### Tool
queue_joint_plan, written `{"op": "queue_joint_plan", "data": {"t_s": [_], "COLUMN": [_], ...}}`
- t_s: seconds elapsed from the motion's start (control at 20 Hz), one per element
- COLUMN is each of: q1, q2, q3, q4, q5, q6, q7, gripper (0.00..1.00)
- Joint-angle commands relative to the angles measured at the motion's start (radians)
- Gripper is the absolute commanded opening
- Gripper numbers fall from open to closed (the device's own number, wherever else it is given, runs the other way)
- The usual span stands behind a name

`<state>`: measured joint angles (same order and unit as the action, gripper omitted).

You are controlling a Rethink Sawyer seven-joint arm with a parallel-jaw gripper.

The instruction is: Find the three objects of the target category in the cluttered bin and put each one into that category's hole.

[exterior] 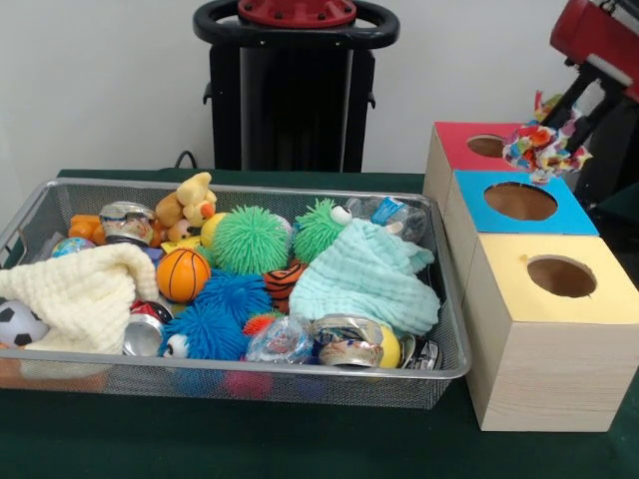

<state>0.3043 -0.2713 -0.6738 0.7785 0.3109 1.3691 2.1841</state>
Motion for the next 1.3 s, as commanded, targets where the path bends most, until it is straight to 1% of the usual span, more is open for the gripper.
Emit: {"op": "queue_joint_plan", "data": {"t_s": [0.05,0.1,0.25,0.4,0.55,0.7,1.0,1.1,1.2,1.3], "q1": [-0.047,-0.049,-0.056,-0.07,-0.077,-0.088,-0.12,-0.133,-0.144,-0.15], "q2": [0.027,0.027,0.0,-0.046,-0.084,-0.116,-0.141,-0.145,-0.152,-0.15], "q3": [0.076,0.086,0.129,0.177,0.203,0.227,0.282,0.297,0.31,0.309], "q4": [-0.019,-0.009,0.062,0.166,0.262,0.339,0.459,0.488,0.506,0.506], "q5": [0.084,0.098,0.147,0.185,0.192,0.204,0.219,0.211,0.201,0.18], "q6": [-0.019,-0.041,-0.136,-0.235,-0.317,-0.383,-0.523,-0.559,-0.575,-0.56], "q7": [0.359,0.372,0.38,0.328,0.259,0.222,0.171,0.149,0.133,0.121], "gripper": [0.0,0.0,0.0,0.0,0.0,0.0,0.0,0.0,0.0,0.0]}}
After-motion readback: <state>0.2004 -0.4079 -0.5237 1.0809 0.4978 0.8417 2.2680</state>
